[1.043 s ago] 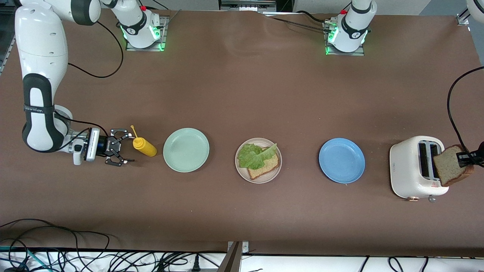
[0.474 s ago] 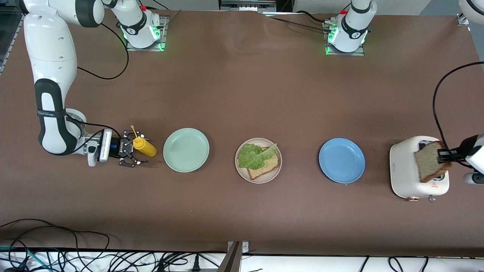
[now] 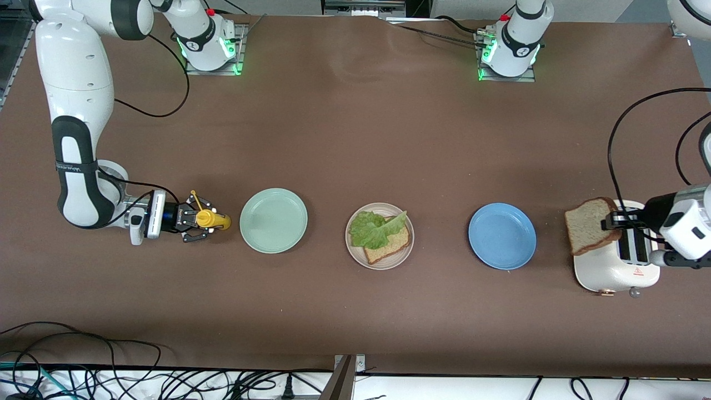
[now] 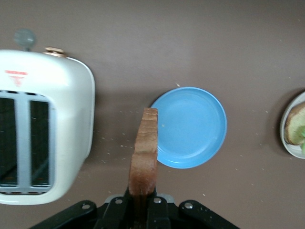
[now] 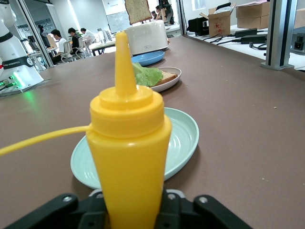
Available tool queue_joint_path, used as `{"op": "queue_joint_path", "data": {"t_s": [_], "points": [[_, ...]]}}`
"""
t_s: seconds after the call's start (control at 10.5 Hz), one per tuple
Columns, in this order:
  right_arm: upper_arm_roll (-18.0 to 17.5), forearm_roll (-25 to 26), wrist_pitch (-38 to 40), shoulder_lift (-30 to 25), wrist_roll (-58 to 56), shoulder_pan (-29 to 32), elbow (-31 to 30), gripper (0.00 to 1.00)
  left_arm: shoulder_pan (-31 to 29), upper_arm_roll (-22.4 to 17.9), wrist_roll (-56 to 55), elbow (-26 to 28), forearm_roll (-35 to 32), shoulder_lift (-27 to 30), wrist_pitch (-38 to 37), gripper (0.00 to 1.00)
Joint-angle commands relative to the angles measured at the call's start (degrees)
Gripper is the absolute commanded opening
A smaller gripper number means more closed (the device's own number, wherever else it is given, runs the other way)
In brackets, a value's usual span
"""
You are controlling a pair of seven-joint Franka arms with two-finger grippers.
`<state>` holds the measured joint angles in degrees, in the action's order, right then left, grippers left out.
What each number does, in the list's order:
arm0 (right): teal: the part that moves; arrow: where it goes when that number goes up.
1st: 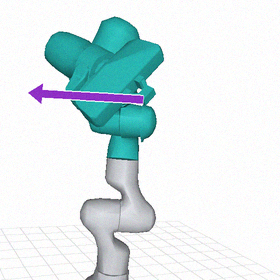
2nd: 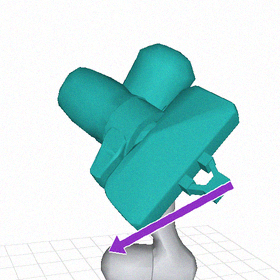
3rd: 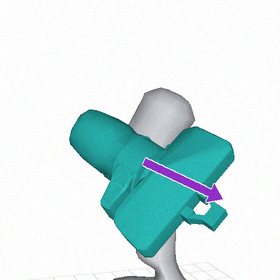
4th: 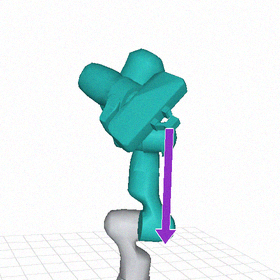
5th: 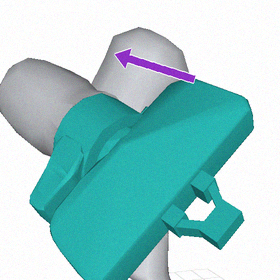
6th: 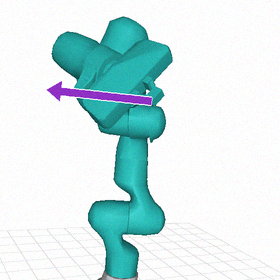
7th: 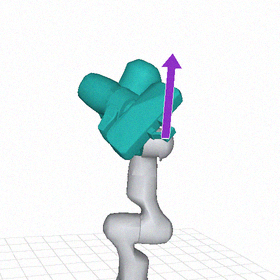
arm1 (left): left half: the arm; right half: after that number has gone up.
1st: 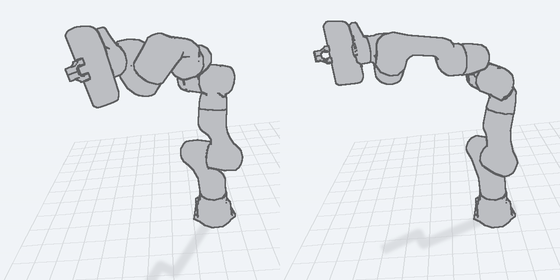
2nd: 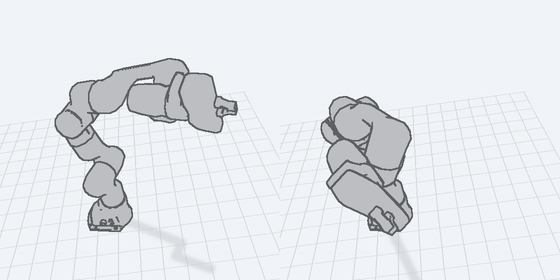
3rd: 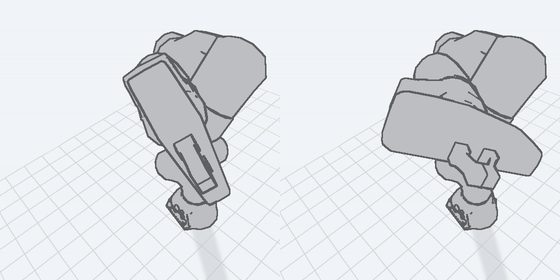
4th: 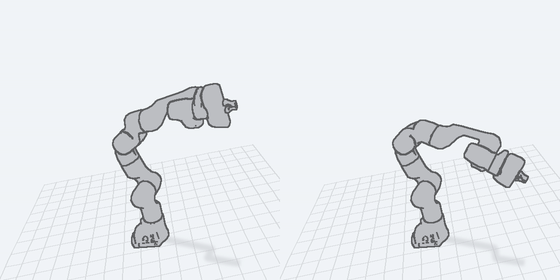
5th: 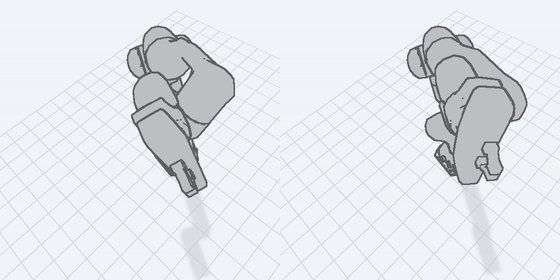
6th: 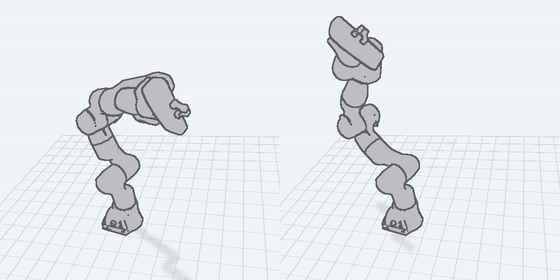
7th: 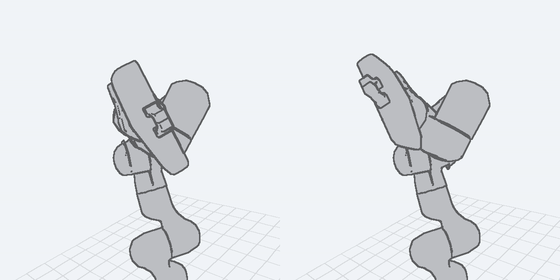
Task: Make sandwich on beige plate with both arms
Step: 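Grasp the mustard with the right gripper while the left gripper lifts bread, then lift the mustard toward the beige plate while the left gripper carries bread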
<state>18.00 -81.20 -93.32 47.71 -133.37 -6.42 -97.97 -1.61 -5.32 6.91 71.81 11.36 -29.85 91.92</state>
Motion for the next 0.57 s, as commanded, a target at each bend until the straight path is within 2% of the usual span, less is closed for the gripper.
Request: {"op": "queue_joint_path", "data": {"t_s": [0.0, 0.09, 0.19, 0.47], "points": [[-0.3, 0.7, 0.5, -0.8, 3.3, -0.3, 2.2, 0.0, 0.4, 2.0, -4.9, 0.4, 4.5, -0.4, -1.7, 0.0], [-0.3, 4.0, 0.3, -1.0, 6.2, -0.3, 4.4, 0.0, 0.6, 2.2, -6.6, 1.0, 6.9, -0.5, -1.7, 0.0], [-0.2, 7.2, 0.1, -1.6, 9.6, -1.0, 7.2, 0.0, 1.8, 2.1, -6.7, 1.5, 6.7, -0.5, -1.8, 0.0], [-0.1, 13.9, -2.8, -4.3, 21.0, -3.4, 10.5, 0.0, 2.1, 2.1, -6.6, 1.6, 6.7, -1.3, -1.8, 0.0]]}}
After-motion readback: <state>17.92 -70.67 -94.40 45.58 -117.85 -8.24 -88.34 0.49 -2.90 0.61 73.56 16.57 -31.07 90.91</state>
